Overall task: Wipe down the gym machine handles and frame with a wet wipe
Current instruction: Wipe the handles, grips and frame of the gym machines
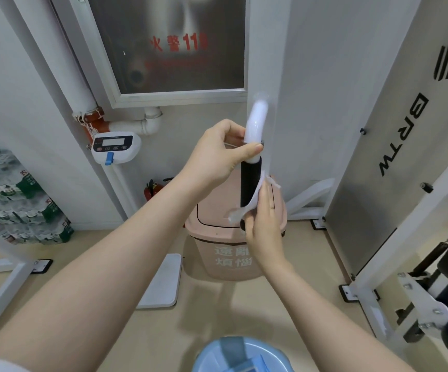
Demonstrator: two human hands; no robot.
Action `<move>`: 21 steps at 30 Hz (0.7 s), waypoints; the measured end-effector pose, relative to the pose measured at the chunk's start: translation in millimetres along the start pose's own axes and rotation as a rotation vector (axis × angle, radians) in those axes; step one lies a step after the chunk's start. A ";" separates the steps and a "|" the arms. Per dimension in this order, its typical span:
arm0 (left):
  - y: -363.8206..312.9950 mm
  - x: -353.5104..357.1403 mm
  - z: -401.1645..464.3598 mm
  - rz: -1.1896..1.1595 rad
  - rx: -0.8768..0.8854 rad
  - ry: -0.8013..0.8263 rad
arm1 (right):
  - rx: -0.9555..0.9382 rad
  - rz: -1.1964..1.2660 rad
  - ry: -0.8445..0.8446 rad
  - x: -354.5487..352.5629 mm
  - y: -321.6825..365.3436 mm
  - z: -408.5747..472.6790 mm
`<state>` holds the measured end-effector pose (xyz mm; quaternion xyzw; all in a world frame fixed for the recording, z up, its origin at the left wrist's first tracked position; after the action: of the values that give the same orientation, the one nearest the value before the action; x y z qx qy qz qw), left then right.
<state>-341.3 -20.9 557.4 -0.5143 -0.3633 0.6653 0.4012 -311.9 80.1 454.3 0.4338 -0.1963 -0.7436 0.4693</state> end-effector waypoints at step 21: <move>-7.1 1.6 -3.5 0.020 0.042 0.135 | -1.339 -1.549 0.927 54.5 7.4 -21.9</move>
<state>-336.9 -16.3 562.4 -0.5531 -0.3163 0.6404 0.4289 -299.9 31.7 422.3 0.3342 0.7586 -0.5573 0.0469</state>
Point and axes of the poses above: each hand's wrist, its own z-axis towards the middle knuckle, its own x-axis out of the palm, y = z × x, the point moved 10 cm from there along z, towards the middle knuckle, and after that the axes turned 5 degrees about -x, right-handed, at the moved point
